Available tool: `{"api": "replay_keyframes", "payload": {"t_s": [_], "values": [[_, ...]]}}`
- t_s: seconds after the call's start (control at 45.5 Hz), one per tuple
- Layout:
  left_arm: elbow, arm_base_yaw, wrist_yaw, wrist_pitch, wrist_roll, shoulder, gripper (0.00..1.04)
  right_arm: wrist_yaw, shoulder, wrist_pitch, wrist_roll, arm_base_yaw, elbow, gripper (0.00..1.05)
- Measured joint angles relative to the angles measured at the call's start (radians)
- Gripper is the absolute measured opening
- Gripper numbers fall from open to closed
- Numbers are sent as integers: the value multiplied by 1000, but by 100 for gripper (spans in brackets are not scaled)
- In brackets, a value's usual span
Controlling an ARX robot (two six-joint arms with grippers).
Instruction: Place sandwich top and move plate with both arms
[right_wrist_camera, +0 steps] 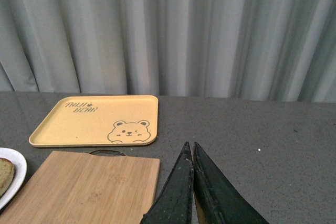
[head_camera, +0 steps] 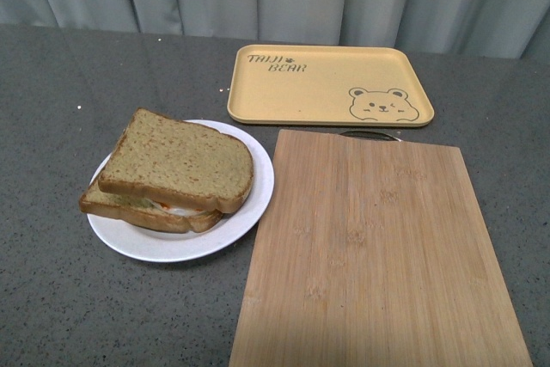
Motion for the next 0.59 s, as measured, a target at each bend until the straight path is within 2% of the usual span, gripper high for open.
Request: {"api": "replay_keyframes", "payload": {"t_s": [0.198, 0.307, 0.461, 0.593], "values": [[0, 0, 0, 0, 0, 0, 98, -1, -47, -47, 0, 0, 0, 1], [0, 0, 0, 0, 0, 0, 98, -2, -193, -217, 0, 0, 1, 1], [0, 0, 0, 0, 0, 0, 98, -2, -217, -224, 0, 0, 1, 1], [0, 0, 0, 0, 0, 0, 98, -2, -217, -224, -2, 0, 1, 25]]}}
